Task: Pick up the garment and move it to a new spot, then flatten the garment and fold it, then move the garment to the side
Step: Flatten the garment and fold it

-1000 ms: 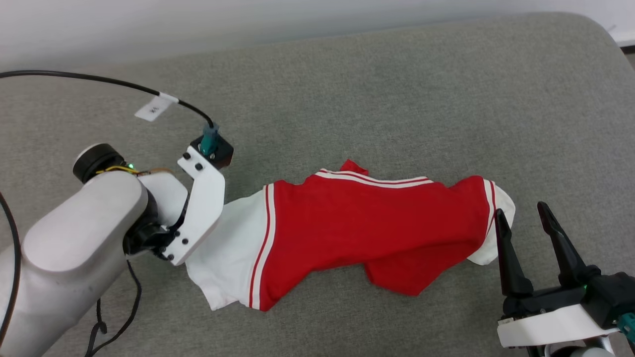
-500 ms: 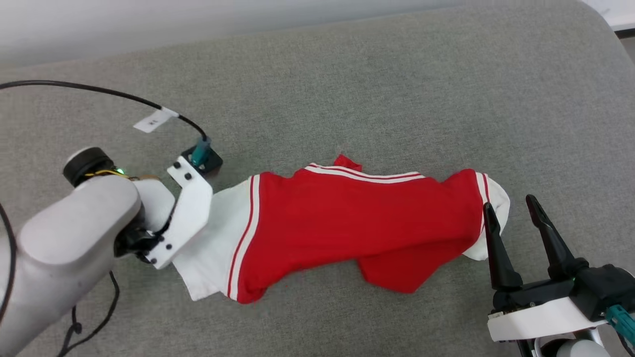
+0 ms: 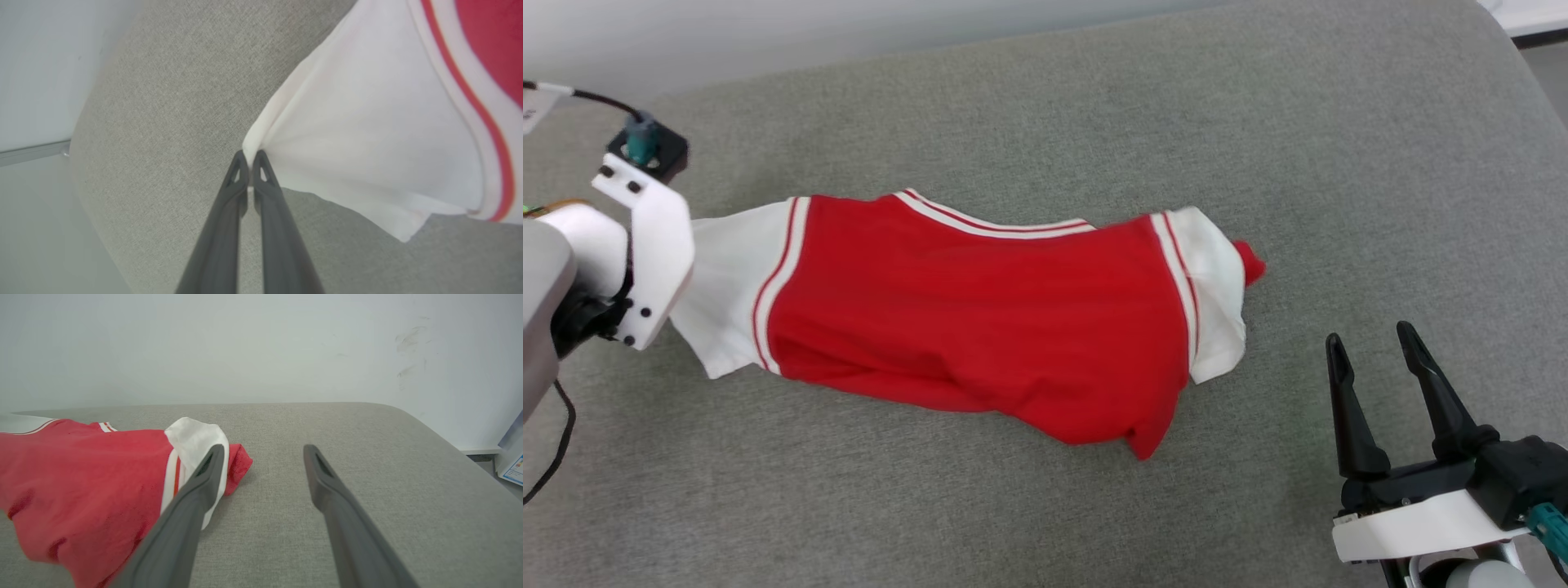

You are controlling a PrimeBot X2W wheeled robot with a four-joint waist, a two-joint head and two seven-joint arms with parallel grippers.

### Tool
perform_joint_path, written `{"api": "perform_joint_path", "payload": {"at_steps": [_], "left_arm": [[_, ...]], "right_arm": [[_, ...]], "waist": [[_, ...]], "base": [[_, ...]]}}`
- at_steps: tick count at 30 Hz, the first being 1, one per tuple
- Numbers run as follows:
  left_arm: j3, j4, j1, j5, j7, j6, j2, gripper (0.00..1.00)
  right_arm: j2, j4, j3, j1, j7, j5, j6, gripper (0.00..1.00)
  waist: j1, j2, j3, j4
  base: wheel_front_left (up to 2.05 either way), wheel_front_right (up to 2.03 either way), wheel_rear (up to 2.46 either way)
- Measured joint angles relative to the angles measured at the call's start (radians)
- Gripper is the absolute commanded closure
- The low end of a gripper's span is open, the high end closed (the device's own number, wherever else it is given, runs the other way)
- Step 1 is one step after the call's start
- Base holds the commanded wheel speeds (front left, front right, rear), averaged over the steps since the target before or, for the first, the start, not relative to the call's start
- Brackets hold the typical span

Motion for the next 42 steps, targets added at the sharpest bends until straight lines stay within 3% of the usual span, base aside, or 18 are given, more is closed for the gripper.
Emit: {"api": "perform_joint_path", "payload": {"at_steps": [7, 8, 9, 10, 14, 18, 23, 27, 32, 36, 42], "left_arm": [[0.014, 0.12, 0.058, -0.021, -0.116, 0.019, -0.049, 1.0], [0.018, 0.133, 0.06, -0.021, -0.139, 0.022, -0.059, 0.89], [0.019, 0.145, 0.06, -0.02, -0.161, 0.022, -0.067, 0.61], [0.02, 0.154, 0.06, -0.014, -0.193, 0.022, -0.073, 0.0], [0.043, 0.164, 0.064, 0.007, -0.379, 0.025, -0.102, 0.0], [0.093, 0.142, 0.101, 0.009, -0.611, 0.072, -0.119, 0.0], [0.16, 0.056, 0.203, -0.005, -0.856, 0.192, -0.132, 0.0], [0.212, -0.062, 0.312, -0.017, -0.927, 0.314, -0.13, 0.0], [0.317, -0.273, 0.477, -0.009, -0.939, 0.468, -0.109, 0.0], [0.422, -0.448, 0.635, 0.054, -0.94, 0.587, -0.109, 0.0], [0.553, -0.603, 0.825, 0.164, -0.941, 0.67, -0.157, 0.0]], "right_arm": [[-0.004, 0.004, 0.001, -0.007, 0.0, -0.006, 0.0, 0.0], [-0.004, 0.006, -0.001, -0.007, 0.0, -0.007, 0.0, 0.0], [-0.005, 0.008, -0.001, -0.008, 0.0, -0.007, 0.0, 0.0], [-0.006, 0.01, 0.0, -0.009, 0.0, -0.009, 0.0, 0.0], [-0.019, 0.01, -0.014, -0.009, 0.0, -0.01, 0.0, 0.0], [-0.043, -0.001, -0.039, -0.008, 0.0, -0.017, 0.0, 0.0], [-0.127, -0.017, -0.063, -0.034, 0.0, -0.017, 0.0, 0.0], [-0.228, -0.037, -0.035, -0.097, 0.061, -0.015, 0.0, 0.0], [-0.425, -0.042, 0.141, -0.187, 0.292, 0.056, 0.0, 0.0], [-0.593, -0.065, 0.309, -0.288, 0.517, 0.189, 0.0, 0.0], [-0.757, -0.081, 0.534, -0.427, 0.831, 0.415, 0.0, 0.0]], "waist": [[0.0, 0.0, 0.035, -0.017], [0.0, 0.0, 0.034, -0.014], [0.0, 0.0, 0.03, -0.012], [0.0001, 0.0, 0.024, -0.009], [0.0, 0.0, -0.013, 0.003], [-0.0001, 0.0, -0.067, 0.021], [-0.0001, 0.0, -0.137, 0.057], [-0.0001, 0.0, -0.177, 0.1], [-0.0001, 0.0, -0.206, 0.146], [-0.0001, 0.0, -0.209, 0.172], [-0.0001, 0.0, -0.187, 0.205]], "base": [[0.0, 0.0, 0.0], [0.0, 0.0, 0.0], [0.0, 0.0, 0.0], [0.0, 0.0, 0.0], [0.0, 0.0, 0.0], [0.0, 0.0, 0.0], [0.0, 0.0, 0.0], [0.0, 0.0, 0.0], [0.0, 0.0, 0.0], [0.0, 0.0, 0.0], [0.0, 0.0, 0.0]]}}
